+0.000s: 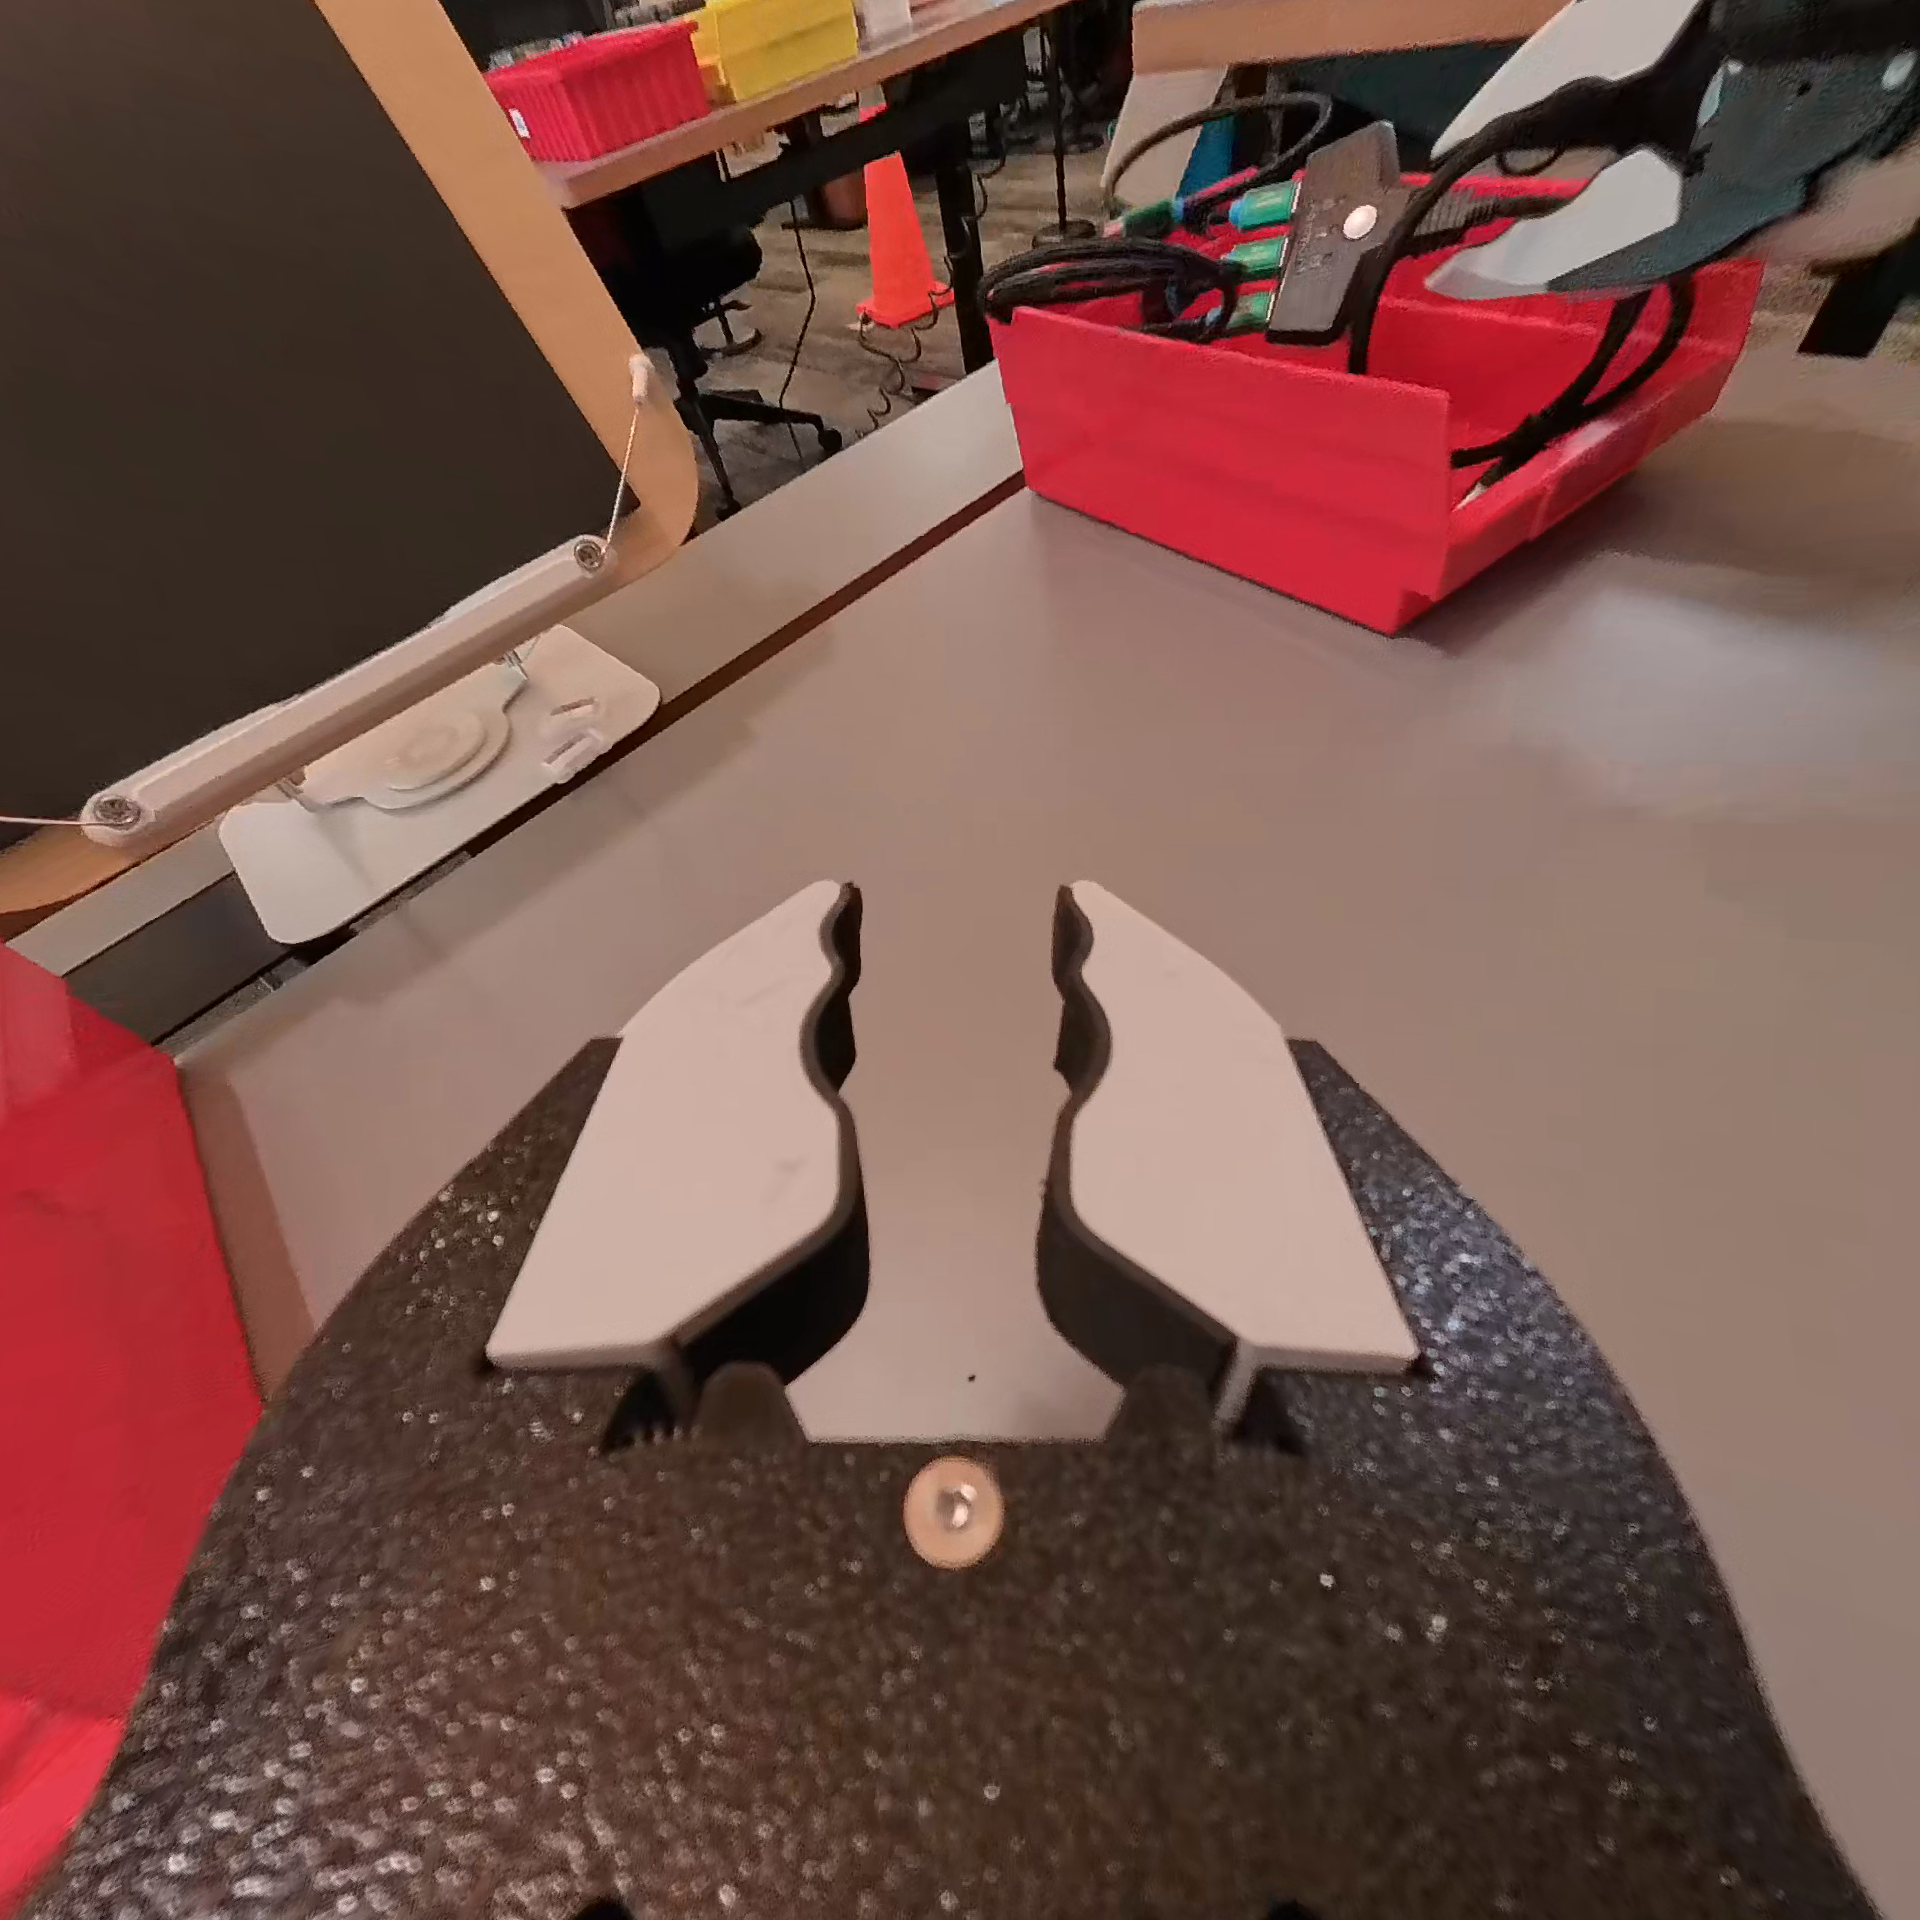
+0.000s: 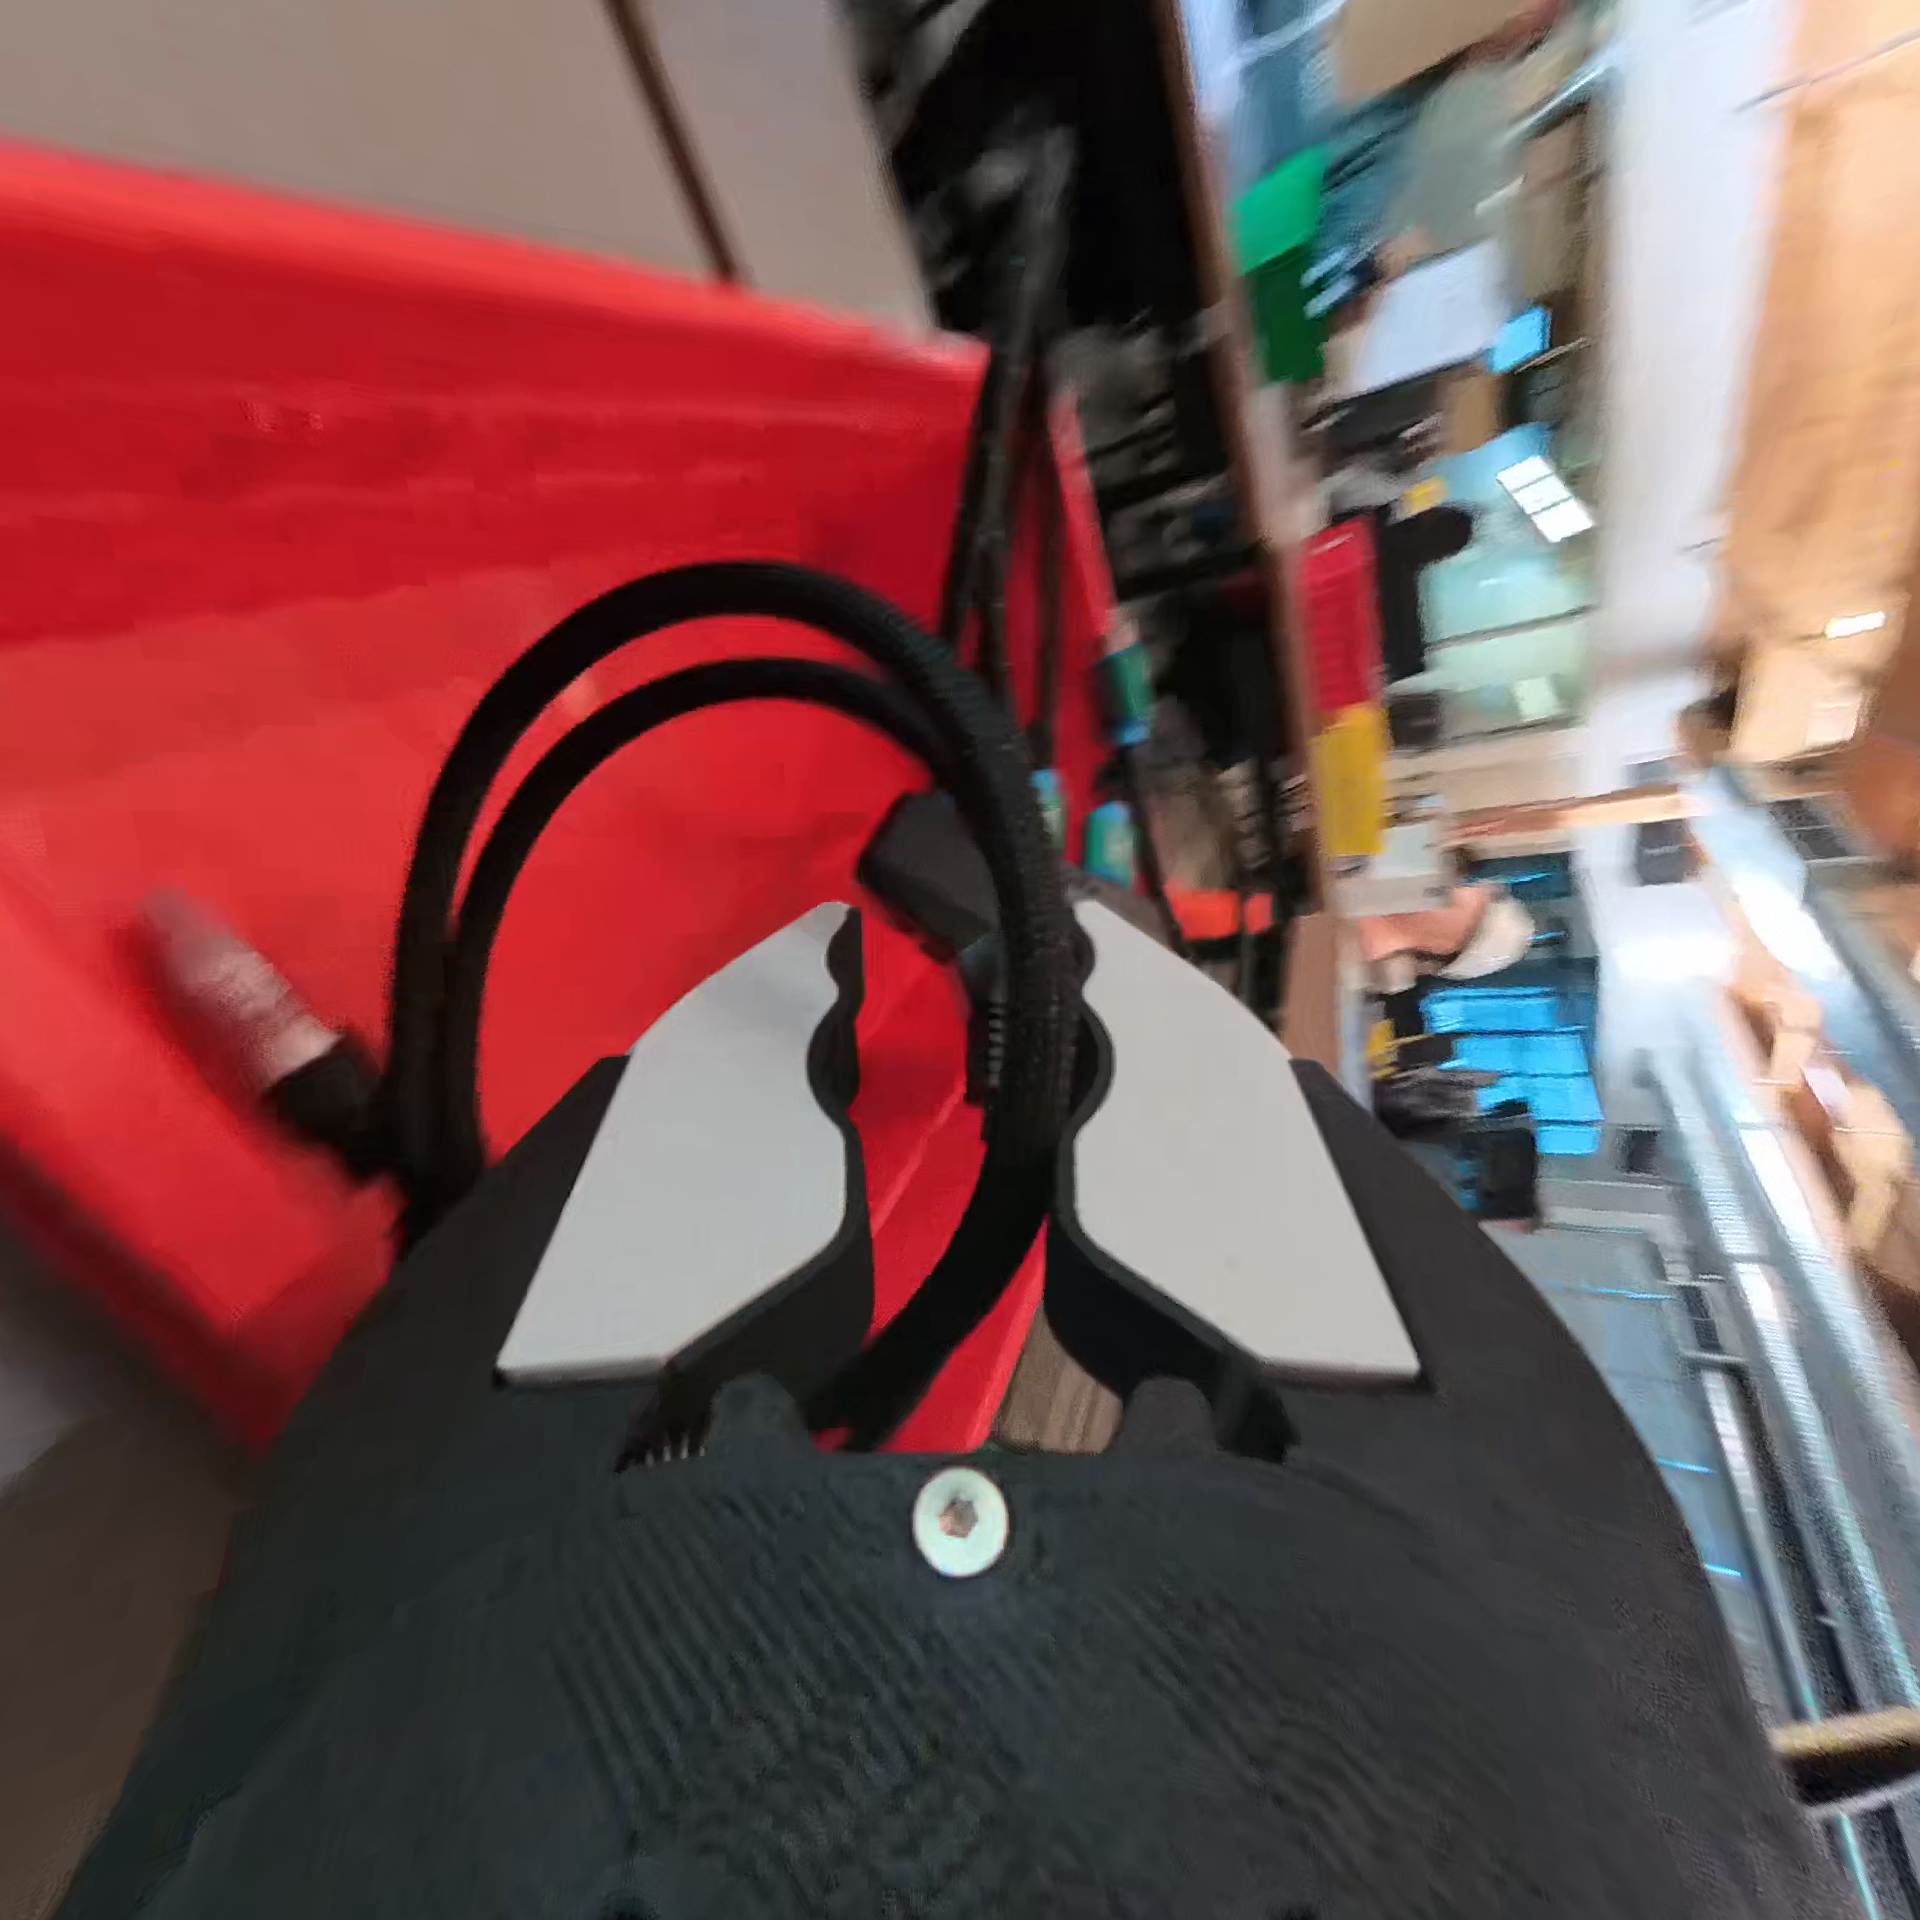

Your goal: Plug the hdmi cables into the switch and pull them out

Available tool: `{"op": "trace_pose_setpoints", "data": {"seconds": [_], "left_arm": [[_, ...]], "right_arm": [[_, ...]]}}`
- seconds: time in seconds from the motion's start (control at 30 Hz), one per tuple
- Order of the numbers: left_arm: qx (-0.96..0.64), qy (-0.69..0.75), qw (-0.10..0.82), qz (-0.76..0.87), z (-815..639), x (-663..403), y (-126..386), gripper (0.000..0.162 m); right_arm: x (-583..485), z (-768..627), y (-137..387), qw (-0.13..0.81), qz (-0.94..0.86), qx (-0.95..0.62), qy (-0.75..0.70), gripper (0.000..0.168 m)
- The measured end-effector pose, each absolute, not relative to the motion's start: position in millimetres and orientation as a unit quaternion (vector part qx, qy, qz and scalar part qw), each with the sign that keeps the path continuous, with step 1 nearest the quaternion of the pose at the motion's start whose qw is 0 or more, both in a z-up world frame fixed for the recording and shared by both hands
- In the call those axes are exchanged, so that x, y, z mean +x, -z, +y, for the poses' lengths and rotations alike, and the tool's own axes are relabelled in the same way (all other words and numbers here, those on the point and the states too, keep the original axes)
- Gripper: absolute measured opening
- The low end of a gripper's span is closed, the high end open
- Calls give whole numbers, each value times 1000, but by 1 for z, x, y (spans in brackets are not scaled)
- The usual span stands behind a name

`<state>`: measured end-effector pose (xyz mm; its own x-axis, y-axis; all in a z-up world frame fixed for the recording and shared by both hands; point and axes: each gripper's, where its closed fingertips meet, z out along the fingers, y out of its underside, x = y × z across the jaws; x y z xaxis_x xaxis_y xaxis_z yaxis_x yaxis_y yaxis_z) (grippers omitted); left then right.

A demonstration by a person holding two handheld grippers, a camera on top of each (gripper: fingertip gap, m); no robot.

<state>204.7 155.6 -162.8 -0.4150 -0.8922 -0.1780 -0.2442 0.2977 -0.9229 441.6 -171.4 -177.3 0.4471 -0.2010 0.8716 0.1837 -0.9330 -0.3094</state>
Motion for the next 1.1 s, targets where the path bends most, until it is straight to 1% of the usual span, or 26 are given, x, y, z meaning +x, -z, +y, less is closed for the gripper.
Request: {"op": "trace_pose_setpoints", "data": {"seconds": [0.07, 0.13, 0.17, 0.23, 0.3, 0.37, 0.43, 0.5, 0.57, 0.6, 0.77, 0.9, 1.0, 1.1], "left_arm": [[-401, 436, 361, 720, 157, 205, 167, 36], [-405, 440, 347, 722, 155, 204, 170, 37], [-405, 441, 343, 724, 154, 203, 171, 39], [-405, 436, 341, 727, 154, 202, 173, 40], [-406, 430, 338, 732, 155, 202, 176, 42], [-408, 428, 331, 735, 154, 201, 178, 46], [-408, 426, 330, 737, 154, 201, 179, 47], [-408, 423, 331, 738, 156, 200, 179, 48], [-410, 422, 332, 737, 158, 200, 179, 48], [-412, 422, 333, 736, 159, 200, 179, 48], [-428, 417, 362, 715, 188, 196, 163, 49], [-452, 397, 407, 687, 253, 185, 124, 47], [-480, 327, 428, 692, 324, 184, 107, 48], [-511, 272, 418, 700, 389, 196, 101, 50]], "right_arm": [[442, -187, 199, 144, 40, -878, 456, 43], [445, -202, 200, 117, 66, -887, 443, 46], [444, -204, 194, 122, 54, -883, 449, 52], [437, -196, 183, 170, 29, -880, 443, 75], [426, -190, 181, 227, 49, -894, 382, 101], [428, -193, 164, 277, 77, -878, 382, 102], [426, -199, 150, 304, 97, -871, 374, 104], [422, -200, 126, 360, 119, -843, 381, 106], [413, -196, 107, 419, 147, -815, 373, 104], [407, -194, 103, 434, 159, -807, 367, 102], [367, -167, 112, 454, 137, -799, 370, 98], [333, -145, 131, 482, 131, -793, 349, 92], [312, -132, 139, 515, 134, -780, 329, 85], [297, -124, 150, 513, 135, -781, 329, 84]]}}
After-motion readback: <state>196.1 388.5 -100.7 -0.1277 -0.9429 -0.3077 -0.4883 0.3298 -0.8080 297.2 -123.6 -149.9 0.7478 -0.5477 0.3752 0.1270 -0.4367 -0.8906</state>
